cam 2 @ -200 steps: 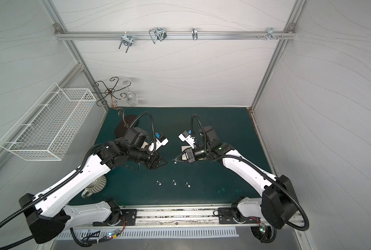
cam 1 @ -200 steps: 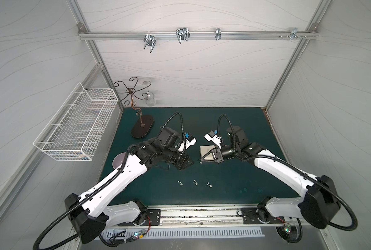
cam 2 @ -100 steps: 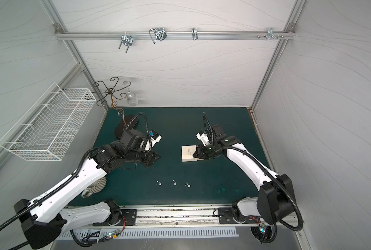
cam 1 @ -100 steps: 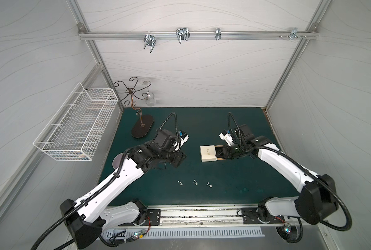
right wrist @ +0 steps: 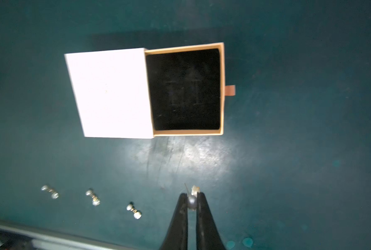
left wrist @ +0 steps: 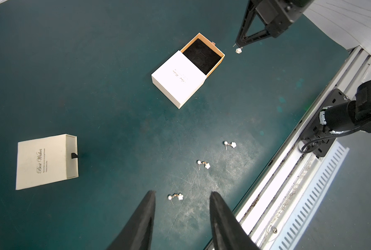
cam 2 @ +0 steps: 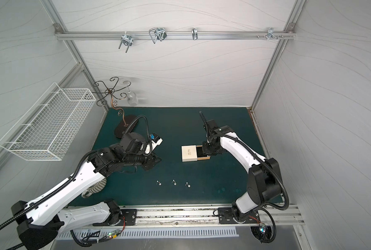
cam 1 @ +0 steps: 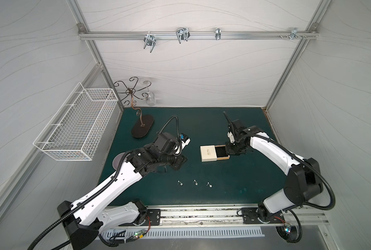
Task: Place the earrings into the drawer-style jewelry box
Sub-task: Insert the earring into the inner lining.
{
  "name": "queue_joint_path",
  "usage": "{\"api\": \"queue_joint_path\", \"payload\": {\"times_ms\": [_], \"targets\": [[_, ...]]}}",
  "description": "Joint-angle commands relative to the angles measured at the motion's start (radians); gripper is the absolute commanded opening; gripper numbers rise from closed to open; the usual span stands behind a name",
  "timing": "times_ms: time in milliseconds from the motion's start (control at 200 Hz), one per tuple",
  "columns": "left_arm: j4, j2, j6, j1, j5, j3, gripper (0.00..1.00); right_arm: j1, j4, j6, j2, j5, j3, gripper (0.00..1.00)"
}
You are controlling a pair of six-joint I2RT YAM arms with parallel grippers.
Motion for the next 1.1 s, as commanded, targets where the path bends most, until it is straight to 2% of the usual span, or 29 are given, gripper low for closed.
{"api": "queue_joint_path", "payload": {"times_ms": [0, 515, 1091], "targets": [[0.031, -0.017, 0.008, -0.008, -0.015, -0.002, 0.45, -0.005, -0.058, 0.005, 0.045, 0.073, 0.030, 0.04], [0.051, -0.051, 0.024, -0.009, 0.017, -0.025, 0.44, -0.011, -0.081, -0.058, 0.311, 0.078, 0.183, 0.06], [0.056, -0.057, 0.029, -0.008, 0.028, -0.030, 0.44, -0.026, -0.106, -0.090, 0.416, 0.083, 0.307, 0.06]]}}
